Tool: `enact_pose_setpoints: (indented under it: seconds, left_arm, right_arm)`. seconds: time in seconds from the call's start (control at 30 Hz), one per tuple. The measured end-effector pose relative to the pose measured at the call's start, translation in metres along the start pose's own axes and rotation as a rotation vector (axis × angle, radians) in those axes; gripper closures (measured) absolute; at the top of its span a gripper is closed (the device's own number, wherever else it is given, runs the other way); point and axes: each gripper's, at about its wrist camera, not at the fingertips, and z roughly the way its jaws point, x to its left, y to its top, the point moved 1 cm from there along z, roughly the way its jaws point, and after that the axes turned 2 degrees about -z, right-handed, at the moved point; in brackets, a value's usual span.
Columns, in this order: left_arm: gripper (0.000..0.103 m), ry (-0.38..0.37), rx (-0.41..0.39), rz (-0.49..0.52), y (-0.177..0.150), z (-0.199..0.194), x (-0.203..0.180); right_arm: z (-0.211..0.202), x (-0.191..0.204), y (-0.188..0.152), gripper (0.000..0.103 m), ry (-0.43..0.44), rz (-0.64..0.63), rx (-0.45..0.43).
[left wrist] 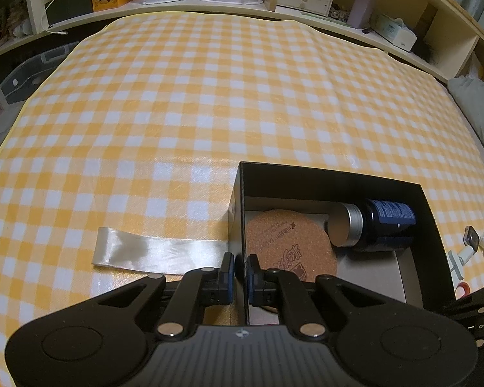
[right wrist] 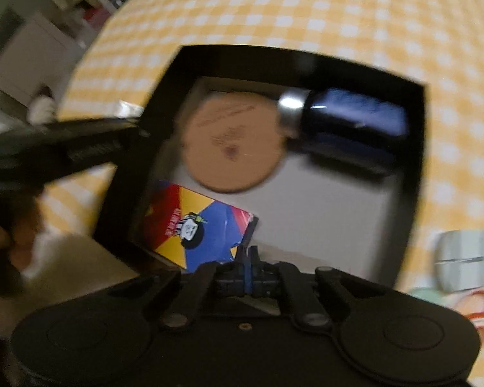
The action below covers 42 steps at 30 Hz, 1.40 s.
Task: Organize rigid objects
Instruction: 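Carry the card pack into the box and release it, then withdraw the right gripper from the box toward the remaining items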
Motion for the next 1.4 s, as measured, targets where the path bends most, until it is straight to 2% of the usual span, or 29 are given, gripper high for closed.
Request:
enact_pose_setpoints:
  seconds: [0.13,0.23,0.3,0.43,0.53,0.73,0.8,0.97,1.03,1.17,1.33,1.4]
  left_arm:
    - [0.095,-0.002,0.0,-0.004,-0.002,-0.003,0.001]
    - [0.095,-0.001,0.0,-0.001,-0.003,-0.003,0.001]
    - [0.095,-0.003,0.0,-0.004,-0.001,-0.002,0.001]
    - [0.095,-0.003,0.0,-0.006,-0.002,-0.003,0.001]
    - [0.095,-0.003,0.001,-0.005,0.0,-0.002,0.001]
    - [0.095,0.001,0.002,-0.002,0.003,0.0,-0.001]
    - [0.095,0.0,0.002,-0.003,0.003,0.0,-0.001]
    - [0.095,0.002,0.004,-0.001,0.004,0.001,-0.003]
    - [0.095,0.003,0.004,-0.001,0.004,0.001,-0.003]
    - [0.095,0.003,0.004,0.0,0.004,0.002,-0.002]
    - [0.095,0.007,0.003,0.003,0.005,0.003,-0.003]
    - [0.095,0.007,0.004,0.003,0.005,0.003,-0.003]
  right_arm:
    - [-0.002,0.011,0.002,0.098,-0.031,-0.048,-0.012]
    - [-0.012,0.005,0.007,0.094,-0.017,-0.016,-0.027]
    - [-0.021,0.001,0.016,0.094,-0.016,0.016,-0.083]
    - [-0.036,-0.006,0.035,0.095,0.049,0.107,-0.208]
    - [-0.033,-0.004,0.048,0.096,0.034,0.118,-0.265]
    - [-0.01,-0.006,0.058,0.097,-0.041,0.136,-0.249]
    - [-0.006,-0.011,0.056,0.103,-0.076,0.146,-0.239]
    - [-0.01,-0.027,0.047,0.103,-0.061,0.17,-0.236]
    - [-0.012,-0.024,0.045,0.101,-0.072,0.152,-0.232]
    - [-0.022,-0.021,0.041,0.099,-0.042,0.148,-0.236]
    - [-0.052,-0.027,0.033,0.091,-0.032,0.145,-0.257]
    - [-0.066,-0.029,0.028,0.083,-0.025,0.147,-0.266]
